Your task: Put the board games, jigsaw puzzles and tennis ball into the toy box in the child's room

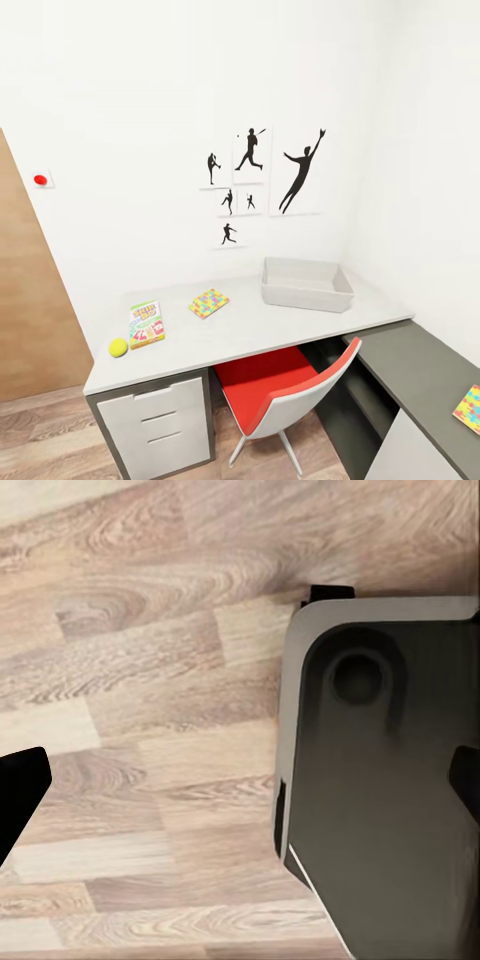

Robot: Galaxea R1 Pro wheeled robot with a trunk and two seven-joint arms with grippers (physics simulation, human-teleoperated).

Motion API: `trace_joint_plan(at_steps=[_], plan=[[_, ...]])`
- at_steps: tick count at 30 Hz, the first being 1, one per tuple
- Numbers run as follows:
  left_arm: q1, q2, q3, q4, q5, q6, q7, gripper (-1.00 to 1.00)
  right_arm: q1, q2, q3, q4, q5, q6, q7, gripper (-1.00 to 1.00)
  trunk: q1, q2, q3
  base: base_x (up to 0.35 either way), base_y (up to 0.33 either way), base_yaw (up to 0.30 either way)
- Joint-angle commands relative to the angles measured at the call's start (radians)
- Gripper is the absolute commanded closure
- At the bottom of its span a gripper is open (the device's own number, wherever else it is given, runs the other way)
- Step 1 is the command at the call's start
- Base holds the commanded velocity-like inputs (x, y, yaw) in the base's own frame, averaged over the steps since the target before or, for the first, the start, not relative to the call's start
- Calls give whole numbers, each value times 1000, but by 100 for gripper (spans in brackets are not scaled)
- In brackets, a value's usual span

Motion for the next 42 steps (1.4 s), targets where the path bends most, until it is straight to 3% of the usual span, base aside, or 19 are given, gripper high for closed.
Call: trace_joint_plan(at_steps=[1,11,16,18,19,22,25,29,32,33,37,39,42], plan=[[0,0,1,-2,2,3,-1,-100,0,0,-1,0,-1,-4,2,-100,-4,6,2,0,0,0],[-2,9,5,-32,8,4,-21,-100,-3,-1,-1,0,-1,-116,5,-100,-42,76,33,0,0,0],[-3,41,7,-114,12,13,-108,-100,-38,0,-1,-16,-1,-139,6,-100,-61,111,49,0,0,0],[-3,58,8,-166,13,29,-182,-100,-67,3,0,-30,-1,-120,6,-100,-69,125,55,0,0,0],[-3,70,9,-206,14,52,-230,-100,-88,10,0,-43,-1,-97,5,-100,-73,132,58,0,0,0],[-3,85,15,-276,16,108,-291,-100,-122,23,0,-76,-1,-46,5,-100,-84,153,68,0,0,0],[-4,93,32,-361,18,184,-329,-100,-154,36,0,-125,0,27,5,-100,-96,174,77,0,0,0],[-4,100,74,-528,19,313,-355,-100,-192,58,0,-260,0,185,5,-100,-111,202,90,0,0,0],[-4,101,99,-645,19,395,-363,-100,-203,71,0,-382,-1,297,4,-100,-123,223,99,0,0,0],[-4,101,116,-725,19,456,-366,-100,-207,79,1,-472,-1,372,4,-100,-126,230,102,0,0,0],[-5,101,140,-878,20,573,-371,-100,-211,90,1,-642,-1,499,4,-100,-142,258,115,0,0,0],[-5,102,152,-1017,21,659,-373,-100,-212,95,1,-796,-2,581,3,-100,-149,272,121,0,0,0],[-6,102,156,-1113,21,710,-374,-100,-213,97,1,-908,-5,626,3,-100,-161,293,130,0,0,0]])
